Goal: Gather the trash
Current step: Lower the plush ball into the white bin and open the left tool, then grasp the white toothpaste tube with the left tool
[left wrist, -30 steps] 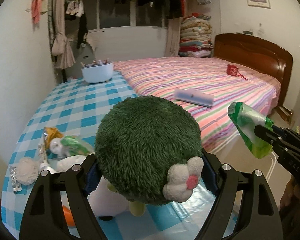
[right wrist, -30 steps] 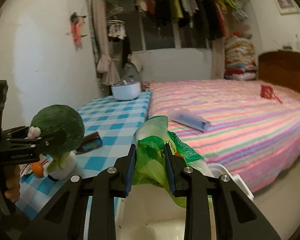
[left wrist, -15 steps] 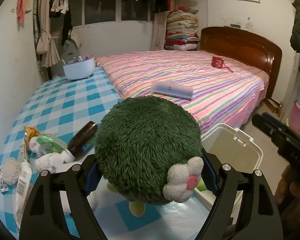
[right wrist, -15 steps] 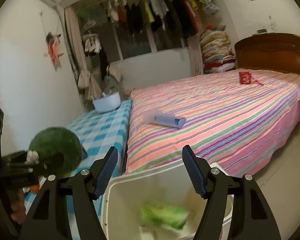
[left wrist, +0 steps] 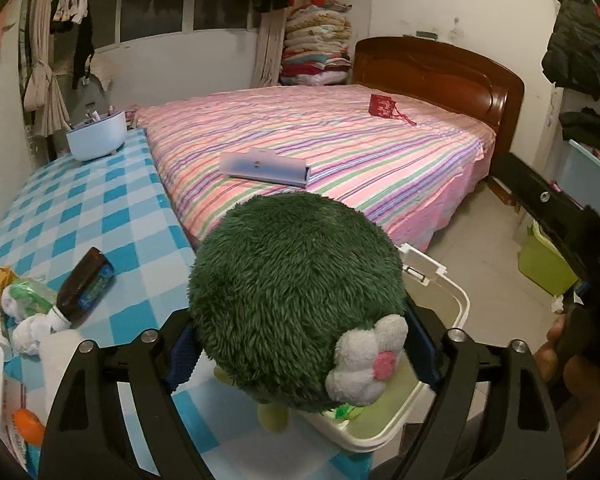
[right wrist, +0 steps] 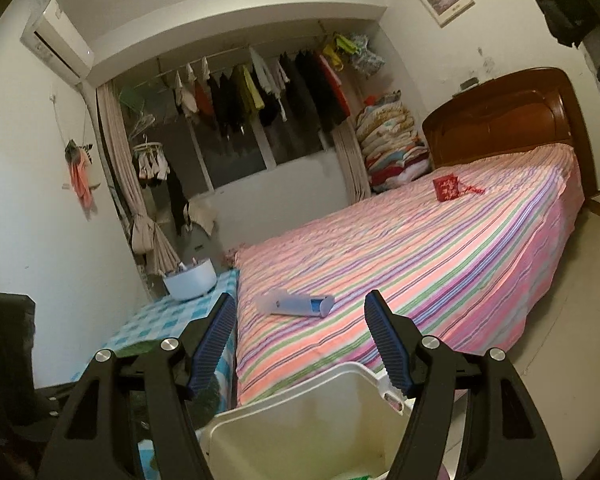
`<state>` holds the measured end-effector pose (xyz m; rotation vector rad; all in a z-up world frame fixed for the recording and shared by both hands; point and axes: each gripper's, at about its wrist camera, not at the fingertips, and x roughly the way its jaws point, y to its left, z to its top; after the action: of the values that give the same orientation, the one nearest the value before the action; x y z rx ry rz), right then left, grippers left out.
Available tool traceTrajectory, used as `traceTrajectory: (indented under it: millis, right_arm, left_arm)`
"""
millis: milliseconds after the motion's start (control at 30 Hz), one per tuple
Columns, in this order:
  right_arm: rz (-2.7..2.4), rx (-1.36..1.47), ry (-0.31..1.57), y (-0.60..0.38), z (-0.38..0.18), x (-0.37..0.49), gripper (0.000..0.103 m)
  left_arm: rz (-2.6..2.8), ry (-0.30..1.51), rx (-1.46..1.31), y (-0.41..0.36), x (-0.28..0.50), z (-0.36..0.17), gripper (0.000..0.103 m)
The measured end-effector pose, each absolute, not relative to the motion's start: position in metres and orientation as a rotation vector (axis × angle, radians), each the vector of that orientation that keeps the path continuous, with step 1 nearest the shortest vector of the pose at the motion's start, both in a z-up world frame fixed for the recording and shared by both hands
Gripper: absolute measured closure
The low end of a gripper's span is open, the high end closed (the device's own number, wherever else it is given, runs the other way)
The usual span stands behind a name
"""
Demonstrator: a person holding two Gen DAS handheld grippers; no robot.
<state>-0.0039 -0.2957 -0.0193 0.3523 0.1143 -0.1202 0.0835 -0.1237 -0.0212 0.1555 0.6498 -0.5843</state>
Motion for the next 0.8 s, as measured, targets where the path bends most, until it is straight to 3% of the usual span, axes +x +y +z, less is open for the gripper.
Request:
traceTrajectory:
  millis: [200,367,800]
  right_arm:
    - [-0.129,0.353,0.106,-0.299,-0.019,-0.006,0.037]
    - [-0.126,0.351,0.109,-0.297,-0.019,-0.005,0.037]
    - [-0.038,0.309,0.145,-0.271,-0.021,0.010,0.035]
  left_arm:
    - [-0.597,0.694,0.195,-0.138,0.085,-0.029,0.014]
    - [-0.577,0.629,0.214,-0.132,0.078,-0.023,0.007]
    - [-0.460,0.554,0.197,-0.078,0.071,-0.007,0.007]
